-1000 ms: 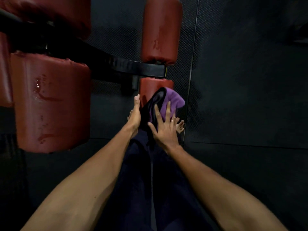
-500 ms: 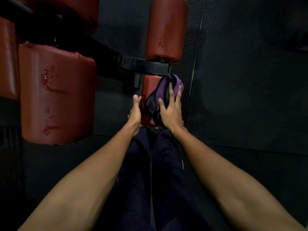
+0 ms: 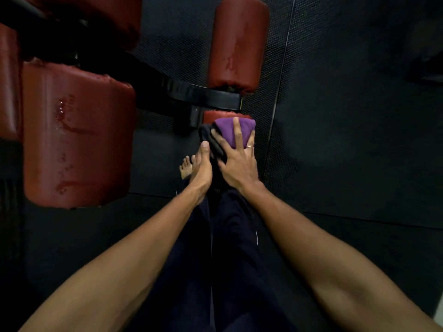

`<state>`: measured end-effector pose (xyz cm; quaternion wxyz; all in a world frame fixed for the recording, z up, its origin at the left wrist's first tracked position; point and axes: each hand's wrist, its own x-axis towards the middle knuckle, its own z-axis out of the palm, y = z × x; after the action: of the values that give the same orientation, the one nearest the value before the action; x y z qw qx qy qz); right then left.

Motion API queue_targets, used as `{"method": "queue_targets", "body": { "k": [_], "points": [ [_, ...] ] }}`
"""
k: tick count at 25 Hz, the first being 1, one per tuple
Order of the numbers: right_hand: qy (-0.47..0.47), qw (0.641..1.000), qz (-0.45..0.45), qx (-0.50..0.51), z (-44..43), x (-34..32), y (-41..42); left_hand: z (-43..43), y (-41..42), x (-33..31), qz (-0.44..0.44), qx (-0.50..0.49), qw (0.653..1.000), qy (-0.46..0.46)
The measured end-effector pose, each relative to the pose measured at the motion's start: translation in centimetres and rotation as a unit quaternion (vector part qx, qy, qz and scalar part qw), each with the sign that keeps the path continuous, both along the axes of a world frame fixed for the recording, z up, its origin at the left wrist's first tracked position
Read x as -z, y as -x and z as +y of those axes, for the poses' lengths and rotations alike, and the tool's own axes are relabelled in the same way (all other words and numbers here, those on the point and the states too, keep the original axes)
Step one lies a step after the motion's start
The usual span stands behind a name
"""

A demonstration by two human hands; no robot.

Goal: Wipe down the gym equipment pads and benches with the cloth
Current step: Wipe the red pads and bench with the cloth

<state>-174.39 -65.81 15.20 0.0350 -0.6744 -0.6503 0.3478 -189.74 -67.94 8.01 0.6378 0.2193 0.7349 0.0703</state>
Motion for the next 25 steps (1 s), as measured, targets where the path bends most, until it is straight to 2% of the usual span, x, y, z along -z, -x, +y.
{"method": "queue_targets", "body": {
  "k": [2,4,5,7,10,12,13,15,16,18,21,22,25],
  "points": [
    [0.046,0.991,0.048,0.118,0.7,0.0,-0.4,0.9,0.4,0.0,-0.003,-0.036,0.999,0.004],
    [0.111,0.960,0.080,0.245,-0.3,0.2,-0.5,1.4,1.6,2.2,-0.024,-0.083,0.995,0.042],
    [0.127,0.954,0.076,0.260,-1.5,0.1,-0.5,1.3,2.1,4.0,-0.040,-0.112,0.991,0.063],
    [0.117,0.971,0.060,0.200,-4.8,-0.1,-0.3,-0.2,2.4,10.6,-0.024,-0.158,0.982,0.104],
    [0.091,0.990,0.042,0.095,-8.5,-1.1,0.0,-0.4,1.3,11.6,0.028,-0.132,0.984,0.118],
    [0.053,0.997,0.014,0.047,-7.8,-1.2,-0.2,-0.5,-0.4,7.0,0.081,-0.109,0.988,0.076],
    [0.040,0.999,0.009,0.018,-6.6,-1.0,-0.3,0.0,-2.0,1.3,0.103,-0.077,0.991,0.039],
    [0.024,0.999,0.006,-0.024,-3.4,-0.2,-1.0,1.0,-4.2,-6.8,0.064,-0.039,0.997,-0.029],
    [0.022,0.999,0.009,-0.022,-1.9,0.1,-1.3,1.2,-4.3,-7.5,0.061,-0.034,0.997,-0.030],
    [0.042,0.997,0.041,0.056,-0.4,0.3,-1.6,1.3,-3.4,-4.5,0.075,-0.073,0.994,-0.023],
    [0.140,0.961,0.089,0.220,-1.9,0.9,-2.0,0.2,1.0,7.2,0.025,-0.141,0.989,0.045],
    [0.160,0.956,0.079,0.231,-3.3,1.0,-1.9,-0.7,2.0,11.4,0.002,-0.171,0.983,0.073],
    [0.125,0.980,0.049,0.149,-7.7,0.3,-0.8,-0.9,1.4,11.7,0.019,-0.155,0.982,0.109]
  ]
}}
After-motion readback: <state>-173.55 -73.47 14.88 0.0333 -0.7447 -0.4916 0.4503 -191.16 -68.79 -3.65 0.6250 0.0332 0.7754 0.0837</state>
